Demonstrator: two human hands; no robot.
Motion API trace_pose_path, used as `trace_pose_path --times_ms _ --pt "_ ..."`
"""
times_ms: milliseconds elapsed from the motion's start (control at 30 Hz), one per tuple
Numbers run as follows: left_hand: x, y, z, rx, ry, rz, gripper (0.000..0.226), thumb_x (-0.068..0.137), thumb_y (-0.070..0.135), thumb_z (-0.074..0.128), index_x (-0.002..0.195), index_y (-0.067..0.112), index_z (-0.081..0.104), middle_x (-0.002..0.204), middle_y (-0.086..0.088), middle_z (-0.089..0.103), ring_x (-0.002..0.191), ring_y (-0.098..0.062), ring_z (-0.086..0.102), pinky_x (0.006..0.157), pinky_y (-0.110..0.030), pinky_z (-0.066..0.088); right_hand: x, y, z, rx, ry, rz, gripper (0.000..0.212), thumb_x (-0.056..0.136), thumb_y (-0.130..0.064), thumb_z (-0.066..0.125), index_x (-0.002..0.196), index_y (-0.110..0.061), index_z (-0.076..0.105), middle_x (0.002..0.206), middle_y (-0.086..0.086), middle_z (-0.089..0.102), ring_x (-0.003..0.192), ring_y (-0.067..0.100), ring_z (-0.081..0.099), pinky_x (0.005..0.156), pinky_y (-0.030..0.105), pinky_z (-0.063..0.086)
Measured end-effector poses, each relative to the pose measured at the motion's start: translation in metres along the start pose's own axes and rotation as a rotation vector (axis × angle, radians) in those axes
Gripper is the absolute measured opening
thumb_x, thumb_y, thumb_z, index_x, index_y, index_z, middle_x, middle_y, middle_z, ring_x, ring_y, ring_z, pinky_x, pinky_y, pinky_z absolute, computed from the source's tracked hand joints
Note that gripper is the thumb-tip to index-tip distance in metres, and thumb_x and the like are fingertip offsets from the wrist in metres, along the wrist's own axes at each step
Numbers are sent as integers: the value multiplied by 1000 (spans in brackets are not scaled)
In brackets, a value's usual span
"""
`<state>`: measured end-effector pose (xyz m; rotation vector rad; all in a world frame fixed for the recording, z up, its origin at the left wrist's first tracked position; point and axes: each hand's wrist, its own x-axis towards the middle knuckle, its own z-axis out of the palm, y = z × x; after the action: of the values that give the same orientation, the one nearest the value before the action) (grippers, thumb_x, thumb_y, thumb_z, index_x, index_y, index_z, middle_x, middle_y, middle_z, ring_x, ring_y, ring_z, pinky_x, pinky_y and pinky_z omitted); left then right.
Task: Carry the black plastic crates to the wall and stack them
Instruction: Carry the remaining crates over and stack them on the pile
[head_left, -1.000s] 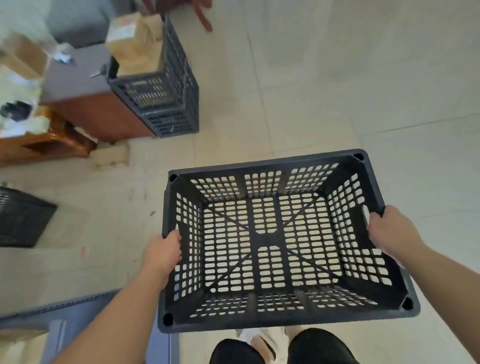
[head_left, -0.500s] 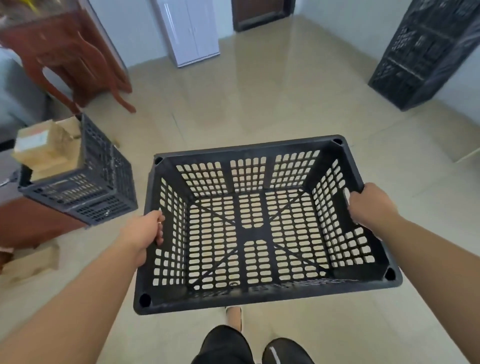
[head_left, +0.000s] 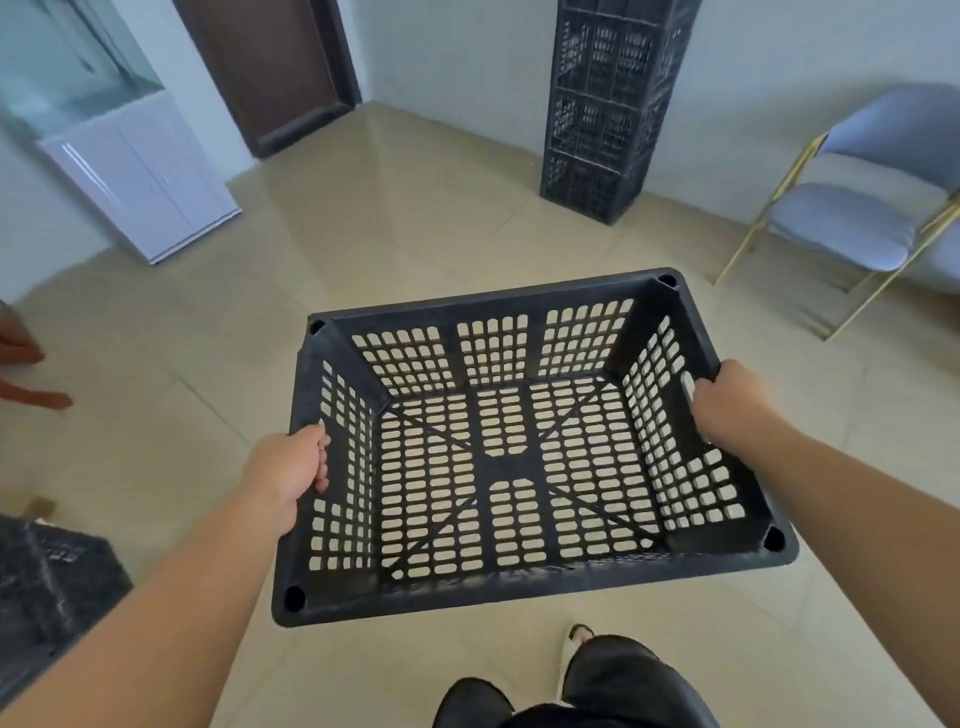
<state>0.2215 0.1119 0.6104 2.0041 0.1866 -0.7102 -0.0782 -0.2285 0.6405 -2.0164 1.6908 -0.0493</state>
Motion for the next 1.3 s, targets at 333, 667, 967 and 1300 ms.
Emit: trace_pose_path --times_ms 333,667,967,1300 --pt "78 142 99 149 -33 96 29 103 24 53 85 4 64 65 -9 50 61 -23 46 64 -36 47 138 -35 -28 102 -8 69 37 104 -24 40 132 -1 48 119 23 62 99 39 61 85 46 53" --pt "166 260 157 113 -6 87 28 102 25 56 85 4 65 68 -9 53 62 -22 49 63 -33 49 285 -131 -56 37 -23 -8 38 107 -24 38 136 0 46 103 15 52 89 32 52 74 37 42" --pt "312 371 186 173 -121 70 34 104 27 55 77 7 59 65 -9 49 58 -23 46 60 -27 40 402 -237 -36 28 -6 41 36 103 -25 41 129 -3 53 112 22 63 94 38 60 78 40 50" --pt "443 520 238 265 -210 142 38 103 27 56 71 7 58 61 -9 51 56 -23 46 62 -27 40 507 -318 -33 146 45 182 27 102 -28 43 115 -8 54 97 16 68 83 34 67 73 41 57"
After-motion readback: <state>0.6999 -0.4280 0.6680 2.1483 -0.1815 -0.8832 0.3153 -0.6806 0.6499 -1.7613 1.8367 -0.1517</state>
